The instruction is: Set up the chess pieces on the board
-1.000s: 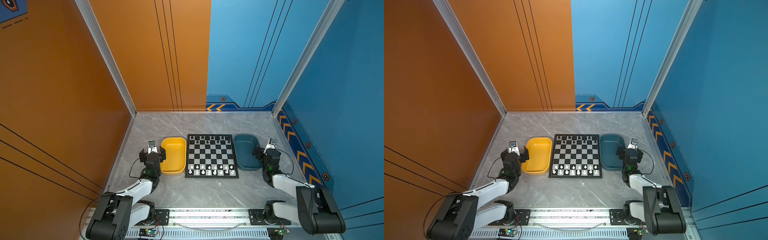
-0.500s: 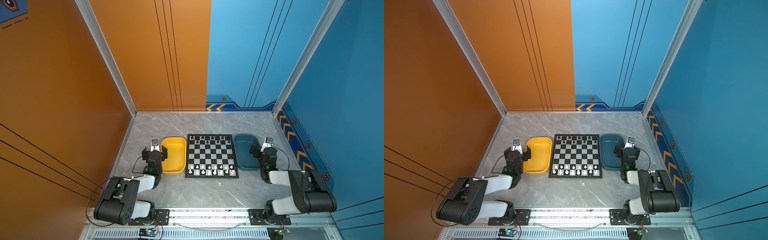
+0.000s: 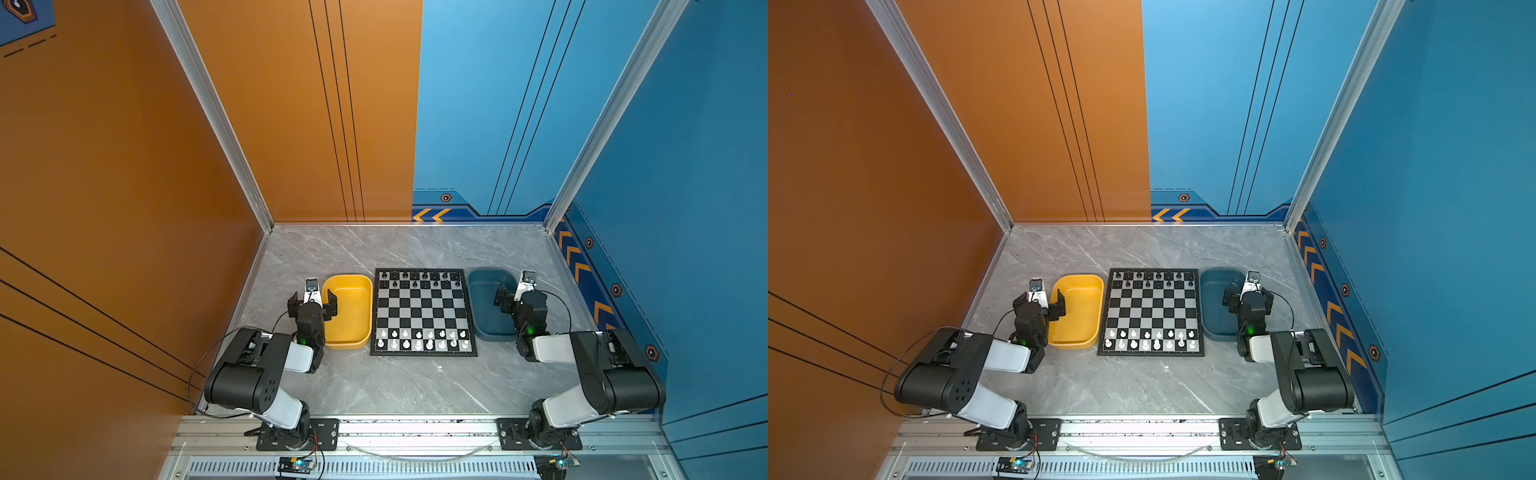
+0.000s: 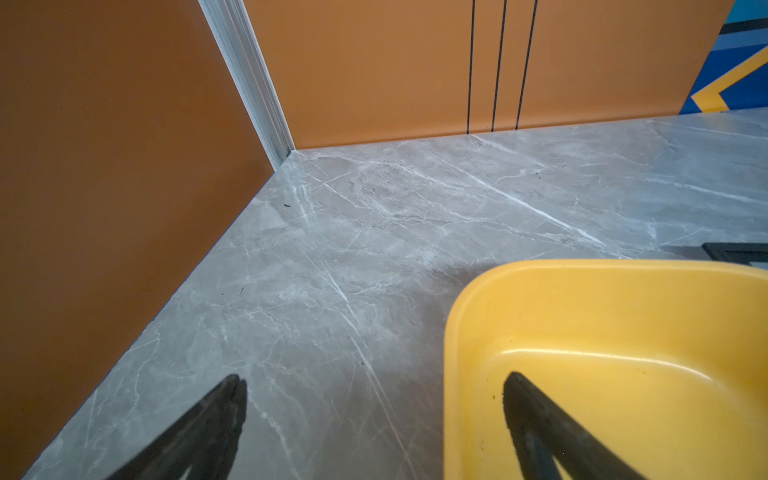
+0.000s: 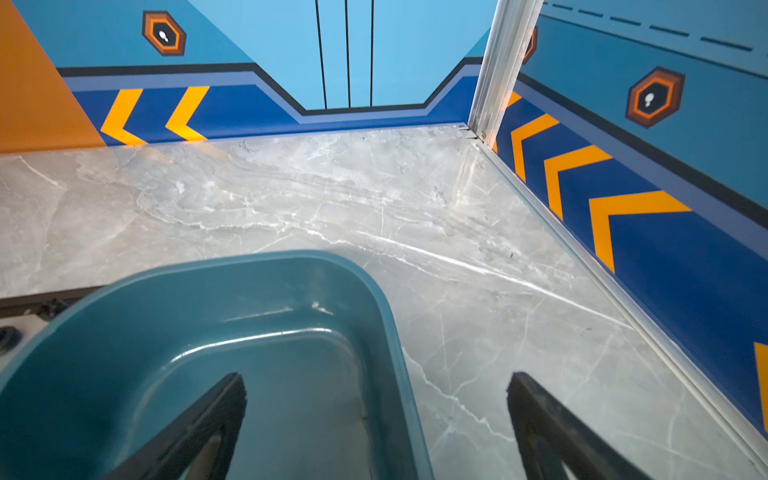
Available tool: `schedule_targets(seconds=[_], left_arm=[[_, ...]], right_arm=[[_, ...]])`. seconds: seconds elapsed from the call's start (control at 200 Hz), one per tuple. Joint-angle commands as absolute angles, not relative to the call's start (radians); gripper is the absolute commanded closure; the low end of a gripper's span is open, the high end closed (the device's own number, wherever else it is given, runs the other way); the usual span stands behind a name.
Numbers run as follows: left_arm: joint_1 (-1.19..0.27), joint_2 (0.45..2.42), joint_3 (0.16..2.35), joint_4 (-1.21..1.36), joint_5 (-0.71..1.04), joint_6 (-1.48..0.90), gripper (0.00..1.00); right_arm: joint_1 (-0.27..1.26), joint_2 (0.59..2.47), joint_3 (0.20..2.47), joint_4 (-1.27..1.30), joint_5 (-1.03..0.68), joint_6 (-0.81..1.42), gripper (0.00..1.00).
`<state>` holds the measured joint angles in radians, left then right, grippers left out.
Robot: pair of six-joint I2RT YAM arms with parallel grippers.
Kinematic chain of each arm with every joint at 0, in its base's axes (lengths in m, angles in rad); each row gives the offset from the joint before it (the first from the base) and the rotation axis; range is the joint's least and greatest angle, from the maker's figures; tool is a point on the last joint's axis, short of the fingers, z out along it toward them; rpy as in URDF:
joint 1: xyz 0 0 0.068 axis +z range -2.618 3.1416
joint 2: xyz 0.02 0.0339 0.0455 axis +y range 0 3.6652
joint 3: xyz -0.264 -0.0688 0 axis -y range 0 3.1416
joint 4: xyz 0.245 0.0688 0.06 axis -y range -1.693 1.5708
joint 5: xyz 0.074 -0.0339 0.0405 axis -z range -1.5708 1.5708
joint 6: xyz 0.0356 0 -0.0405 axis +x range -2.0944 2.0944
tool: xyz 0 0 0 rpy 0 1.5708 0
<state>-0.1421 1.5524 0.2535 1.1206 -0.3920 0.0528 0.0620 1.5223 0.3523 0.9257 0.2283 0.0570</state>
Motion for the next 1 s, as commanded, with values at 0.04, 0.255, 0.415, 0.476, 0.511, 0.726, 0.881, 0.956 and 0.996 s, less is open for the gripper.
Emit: schedule_targets(seconds=[0.04,0.255,0.415,0.476,0.511,0.726,0.881,0.956,0.996], left_arm=[[-0.134,1.581,0.282,1.145,-0.368,0.061,0.02],[-0.119,1.576,0.342,1.025,-0.404,0.028,0.02],[-0.088,1.569,0.359,0.975,-0.371,-0.001,0.02],[-0.081,1.567,0.363,0.965,-0.361,-0.008,0.02],[-0.076,1.565,0.365,0.96,-0.355,-0.012,0.02],[-0.074,1.565,0.363,0.959,-0.353,-0.014,0.02],[-0.074,1.565,0.363,0.959,-0.353,-0.014,0.02],[-0.074,1.565,0.364,0.959,-0.353,-0.013,0.02],[-0.074,1.564,0.363,0.959,-0.353,-0.014,0.02]], right_arm=[[0.061,1.531,0.371,0.886,0.213,0.044,0.0],[0.044,1.531,0.38,0.867,0.174,0.051,0.0],[0.038,1.531,0.382,0.863,0.161,0.055,0.0],[0.035,1.531,0.383,0.861,0.157,0.057,0.0],[0.035,1.531,0.384,0.861,0.155,0.057,0.0],[0.035,1.531,0.382,0.861,0.155,0.057,0.0],[0.034,1.531,0.382,0.861,0.155,0.057,0.0],[0.035,1.531,0.382,0.861,0.155,0.056,0.0],[0.034,1.531,0.382,0.86,0.155,0.057,0.0]])
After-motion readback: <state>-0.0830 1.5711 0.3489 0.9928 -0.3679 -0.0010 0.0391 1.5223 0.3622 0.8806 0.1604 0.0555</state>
